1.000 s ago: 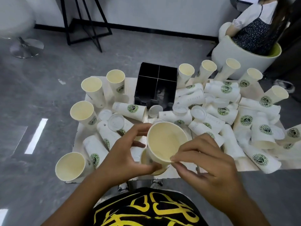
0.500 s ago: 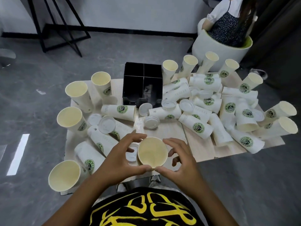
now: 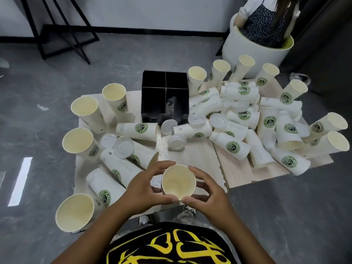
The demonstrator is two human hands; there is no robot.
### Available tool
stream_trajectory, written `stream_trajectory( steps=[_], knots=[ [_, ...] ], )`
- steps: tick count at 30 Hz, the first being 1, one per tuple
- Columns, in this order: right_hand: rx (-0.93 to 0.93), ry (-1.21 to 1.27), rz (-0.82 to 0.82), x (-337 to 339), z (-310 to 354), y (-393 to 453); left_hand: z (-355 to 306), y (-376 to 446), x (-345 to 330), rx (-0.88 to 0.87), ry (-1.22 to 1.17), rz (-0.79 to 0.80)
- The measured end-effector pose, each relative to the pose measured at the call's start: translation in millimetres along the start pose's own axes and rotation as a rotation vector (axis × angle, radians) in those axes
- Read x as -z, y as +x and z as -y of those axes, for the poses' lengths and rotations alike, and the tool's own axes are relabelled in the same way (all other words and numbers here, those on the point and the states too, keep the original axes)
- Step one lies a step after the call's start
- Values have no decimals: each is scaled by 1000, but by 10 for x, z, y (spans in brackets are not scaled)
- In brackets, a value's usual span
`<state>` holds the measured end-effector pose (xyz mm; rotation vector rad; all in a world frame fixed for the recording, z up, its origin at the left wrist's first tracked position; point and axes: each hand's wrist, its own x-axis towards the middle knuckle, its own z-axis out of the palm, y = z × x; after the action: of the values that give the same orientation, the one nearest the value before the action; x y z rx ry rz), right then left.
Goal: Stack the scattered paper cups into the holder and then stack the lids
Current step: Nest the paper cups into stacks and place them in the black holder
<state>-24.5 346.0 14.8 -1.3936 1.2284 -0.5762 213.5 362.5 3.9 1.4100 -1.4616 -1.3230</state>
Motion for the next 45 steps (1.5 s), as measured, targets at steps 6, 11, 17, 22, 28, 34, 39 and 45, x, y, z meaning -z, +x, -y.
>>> stream_trajectory(
  steps=[6,11,17,22,28,34,39,45],
  knots=[
    [-2,97,-5,28,-78,102,46,96,-24,-6,-26,-23],
    [9,138,-39,139,-59,272,-37,329,-47,-16,-29,-44],
    [37,124,-52,351,78,626,-165,756,-27,-27,-11,-82],
    [55,128,-24,484,126,868,-174,961,-28,-4,-43,-115],
    [62,108,0,555,57,922,-139,956,-110,3,1,-165],
    [88,93,-32,700,-41,879,-247,938,-147,-54,57,-203],
    [74,119,-230,1119,-308,821,-505,945,-121,-163,208,-260],
    [40,143,-379,1845,-677,804,-1188,1337,-454,-424,328,-226]
  ],
)
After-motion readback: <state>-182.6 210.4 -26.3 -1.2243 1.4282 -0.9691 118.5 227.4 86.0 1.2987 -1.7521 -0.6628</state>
